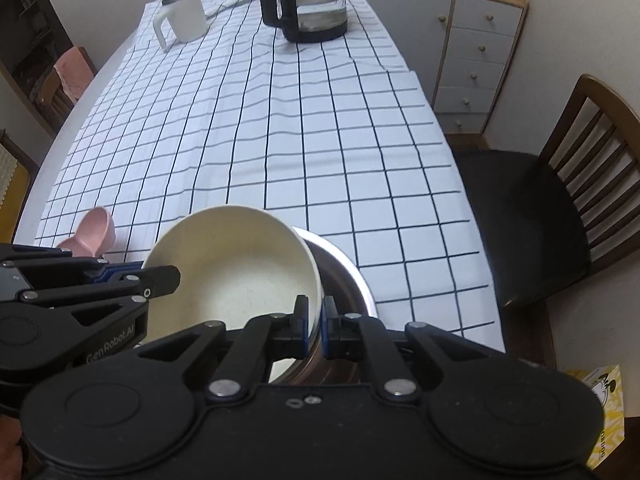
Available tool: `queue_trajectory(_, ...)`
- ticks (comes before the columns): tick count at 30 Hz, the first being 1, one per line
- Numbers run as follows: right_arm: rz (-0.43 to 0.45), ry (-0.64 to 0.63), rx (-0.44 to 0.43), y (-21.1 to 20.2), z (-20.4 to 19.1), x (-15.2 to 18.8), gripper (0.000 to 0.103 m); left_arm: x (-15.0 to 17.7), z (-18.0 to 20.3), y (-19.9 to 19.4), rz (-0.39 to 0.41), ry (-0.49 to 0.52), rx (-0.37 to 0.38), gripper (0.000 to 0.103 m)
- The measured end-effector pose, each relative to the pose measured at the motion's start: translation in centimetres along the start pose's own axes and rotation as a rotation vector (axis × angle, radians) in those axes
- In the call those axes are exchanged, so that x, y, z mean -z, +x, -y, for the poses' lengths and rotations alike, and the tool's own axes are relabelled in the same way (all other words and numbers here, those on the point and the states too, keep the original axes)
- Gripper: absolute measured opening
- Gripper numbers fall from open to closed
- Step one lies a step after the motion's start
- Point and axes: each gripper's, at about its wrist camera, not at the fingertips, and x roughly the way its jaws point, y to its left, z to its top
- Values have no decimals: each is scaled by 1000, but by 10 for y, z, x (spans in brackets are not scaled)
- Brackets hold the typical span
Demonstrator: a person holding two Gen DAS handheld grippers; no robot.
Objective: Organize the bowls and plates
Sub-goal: 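Carry the cream bowl with both grippers and lower it into the pink handled bowl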
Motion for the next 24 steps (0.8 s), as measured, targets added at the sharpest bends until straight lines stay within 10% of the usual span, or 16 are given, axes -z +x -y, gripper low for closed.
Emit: queue_trajectory(24, -29, -37, -7, 15, -8, 0, 17, 11, -5, 18, -30, 26, -7, 5)
